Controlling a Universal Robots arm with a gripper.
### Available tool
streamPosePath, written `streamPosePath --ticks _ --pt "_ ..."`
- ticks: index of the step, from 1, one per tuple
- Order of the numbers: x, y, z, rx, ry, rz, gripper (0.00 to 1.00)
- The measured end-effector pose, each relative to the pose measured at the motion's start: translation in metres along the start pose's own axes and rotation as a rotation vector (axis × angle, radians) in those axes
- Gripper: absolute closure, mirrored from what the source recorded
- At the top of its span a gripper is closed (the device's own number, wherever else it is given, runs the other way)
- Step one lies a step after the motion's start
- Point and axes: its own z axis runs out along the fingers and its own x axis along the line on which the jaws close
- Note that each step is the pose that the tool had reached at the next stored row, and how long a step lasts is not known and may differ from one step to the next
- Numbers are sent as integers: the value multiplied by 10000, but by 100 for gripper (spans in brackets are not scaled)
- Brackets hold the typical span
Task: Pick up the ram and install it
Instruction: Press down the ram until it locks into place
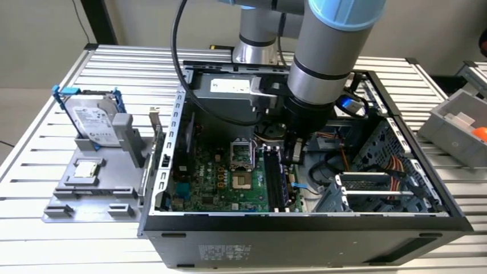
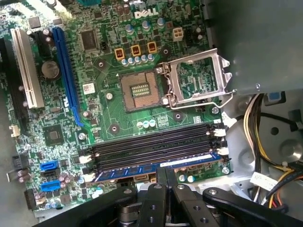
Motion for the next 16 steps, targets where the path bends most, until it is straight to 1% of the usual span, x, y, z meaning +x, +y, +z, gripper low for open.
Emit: streamPosePath --ticks 7,16 --pt "0 0 0 2 2 -498 100" --pt "0 0 1 3 3 -948 100"
